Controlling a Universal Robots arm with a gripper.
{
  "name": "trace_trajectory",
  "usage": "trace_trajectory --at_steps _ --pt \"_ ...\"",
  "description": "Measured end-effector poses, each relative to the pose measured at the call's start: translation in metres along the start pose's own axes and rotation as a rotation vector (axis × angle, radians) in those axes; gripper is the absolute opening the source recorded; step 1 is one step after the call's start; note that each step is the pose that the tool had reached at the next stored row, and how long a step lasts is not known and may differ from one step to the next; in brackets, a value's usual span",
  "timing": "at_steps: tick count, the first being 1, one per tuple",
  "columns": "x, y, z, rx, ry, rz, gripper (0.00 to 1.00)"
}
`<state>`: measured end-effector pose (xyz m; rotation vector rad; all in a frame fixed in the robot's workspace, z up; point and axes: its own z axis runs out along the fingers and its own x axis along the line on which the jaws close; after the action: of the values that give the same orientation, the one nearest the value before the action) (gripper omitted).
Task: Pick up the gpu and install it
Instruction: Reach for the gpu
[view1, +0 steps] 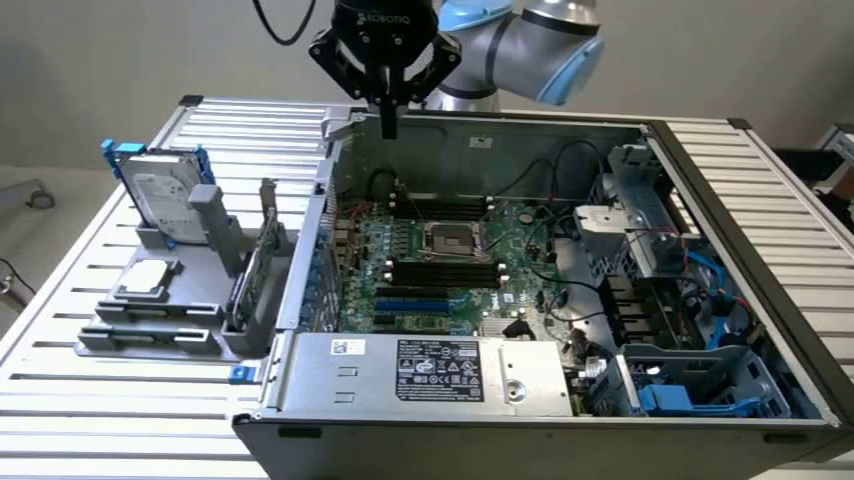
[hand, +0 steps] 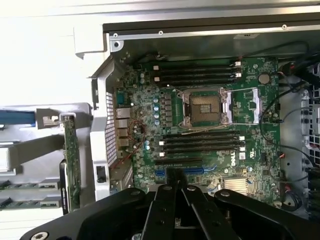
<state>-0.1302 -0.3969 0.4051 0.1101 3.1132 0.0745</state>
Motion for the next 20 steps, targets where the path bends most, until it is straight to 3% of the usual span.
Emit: trace_trajectory --at_steps 5,9,15,20 --pt "0.023 0.0065 0.0000 0.0008 -0.0009 0.000 0.11" --pt "0.041 0.0058 0.0001 0.0006 -0.0006 0.000 0.11" --pt "0.068 0.0045 0.0010 0.0026 0.0256 0.001 0.11" --pt "0.091 0.0030 0.0030 0.0033 0.0350 0.002 0.11"
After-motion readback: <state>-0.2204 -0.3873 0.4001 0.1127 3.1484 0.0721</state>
